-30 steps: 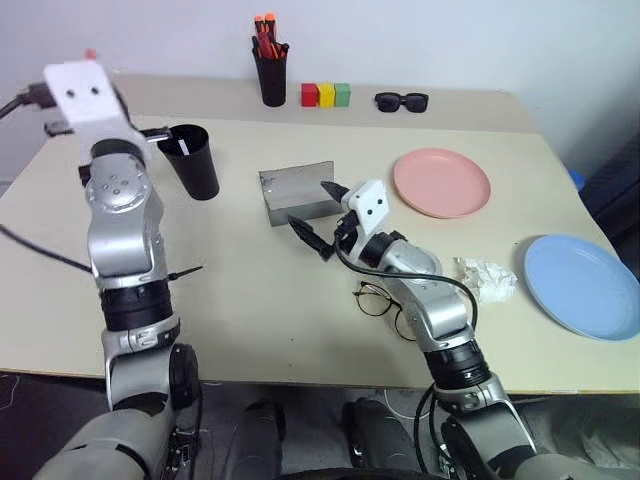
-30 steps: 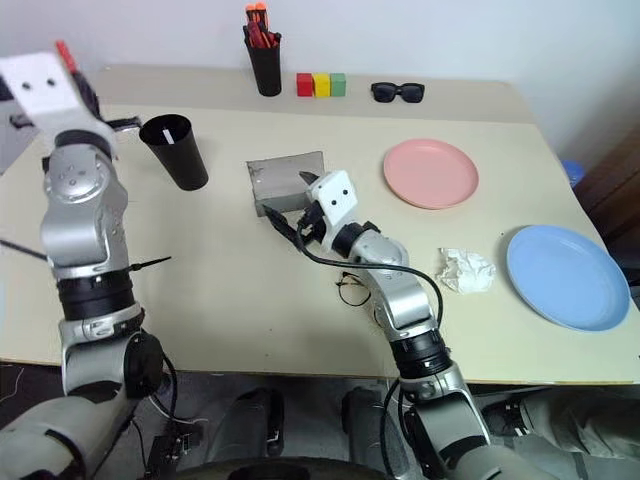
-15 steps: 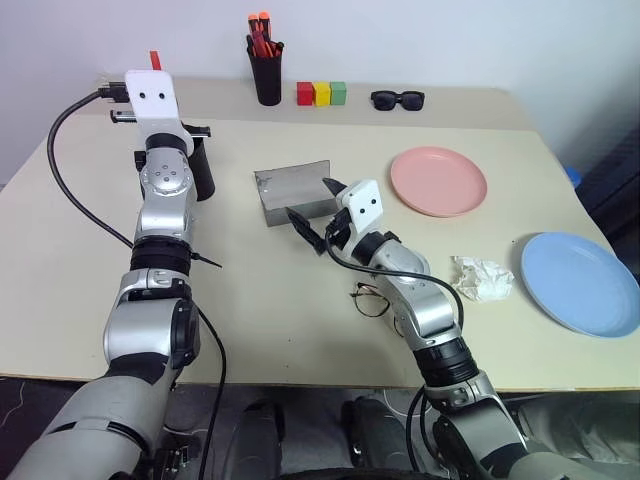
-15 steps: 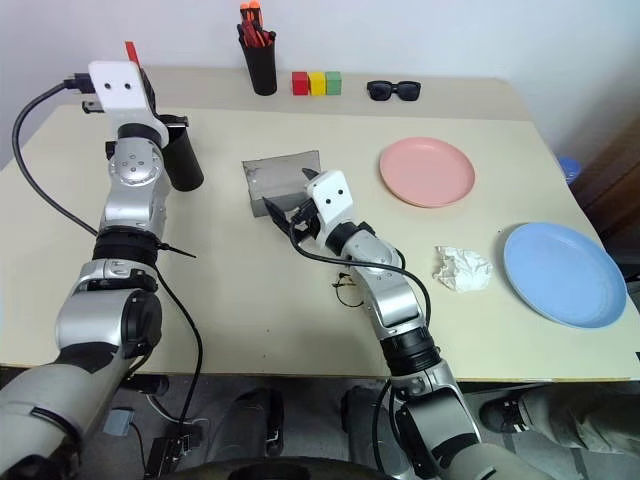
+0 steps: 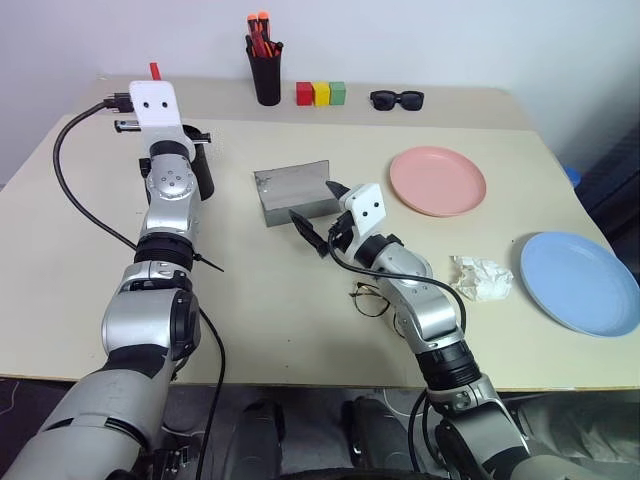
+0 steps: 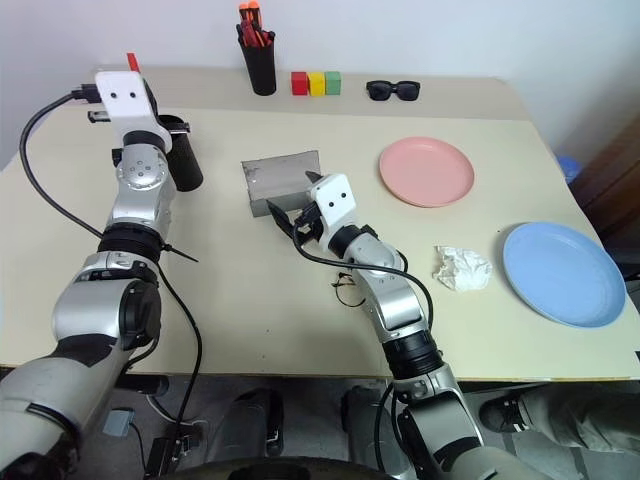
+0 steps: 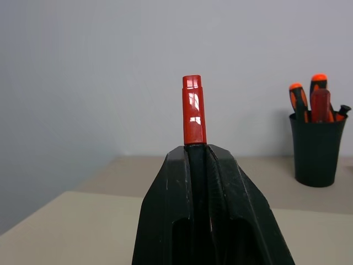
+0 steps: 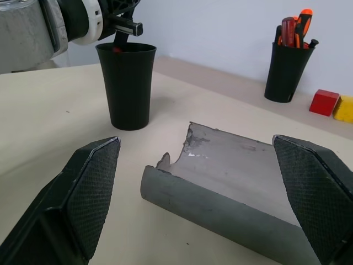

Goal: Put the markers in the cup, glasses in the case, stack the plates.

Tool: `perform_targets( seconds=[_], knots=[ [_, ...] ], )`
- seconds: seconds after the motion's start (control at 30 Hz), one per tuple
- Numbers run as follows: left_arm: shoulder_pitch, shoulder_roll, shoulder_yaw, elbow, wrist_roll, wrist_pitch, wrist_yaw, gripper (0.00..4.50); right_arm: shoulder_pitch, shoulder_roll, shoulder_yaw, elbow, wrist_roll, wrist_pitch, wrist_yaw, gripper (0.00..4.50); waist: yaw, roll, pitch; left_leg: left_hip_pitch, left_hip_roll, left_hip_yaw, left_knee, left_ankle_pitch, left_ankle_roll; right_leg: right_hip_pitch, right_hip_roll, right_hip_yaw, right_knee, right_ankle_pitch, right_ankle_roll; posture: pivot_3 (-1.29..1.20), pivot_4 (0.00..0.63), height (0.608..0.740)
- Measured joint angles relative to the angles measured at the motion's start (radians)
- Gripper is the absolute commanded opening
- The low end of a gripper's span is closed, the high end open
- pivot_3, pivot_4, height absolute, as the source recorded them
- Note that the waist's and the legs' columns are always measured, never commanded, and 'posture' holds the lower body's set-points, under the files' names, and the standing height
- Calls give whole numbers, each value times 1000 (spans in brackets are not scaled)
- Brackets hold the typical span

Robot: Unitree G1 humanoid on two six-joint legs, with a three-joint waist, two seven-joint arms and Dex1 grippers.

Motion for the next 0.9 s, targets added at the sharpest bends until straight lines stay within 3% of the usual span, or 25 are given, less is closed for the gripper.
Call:
perform_targets(
  seconds=[0.03,0.13,0.5,0.57,0.67,0.77,0.9],
  knots=[
    [0,0,1,0,-4,0,0,885,0,0,0,0,0,0,1,4500,0,0,0,0,0,0,0,0,0,0,0,0,0,0,0,0,150,725],
    [0,0,1,0,-5,0,12,2203,0,0,0,0,0,0,4,4500,0,0,0,0,0,0,0,0,0,0,0,0,0,0,0,0,150,725],
    [0,-2,3,-42,-30,-21,-2,2203,-3,-29,-2,-1,1,13,23,4500,1,0,0,0,0,0,0,0,0,0,0,0,0,0,0,0,150,725],
    [1,-17,-15,-124,-100,7,-200,2203,-17,-133,-2,-26,0,39,84,4500,10,0,1,-2,-1,0,1,0,0,0,0,0,0,0,0,0,150,725],
    [2,-18,-89,-270,-164,146,-485,3111,-32,-292,-53,-77,13,74,175,4500,20,1,1,-2,-1,0,2,-1,1,1,-1,0,-2,0,0,0,150,725],
    [31,-21,-182,-332,-158,285,-640,4438,-30,-389,-96,-103,49,99,253,4500,12,3,0,0,-1,0,1,-1,1,1,1,0,-1,0,0,0,150,725],
    [58,-55,-256,-283,-132,375,-730,4438,3,-482,-143,-123,81,120,317,4500,-5,4,1,0,0,0,1,-1,1,0,1,0,0,0,0,0,150,725]
  ],
)
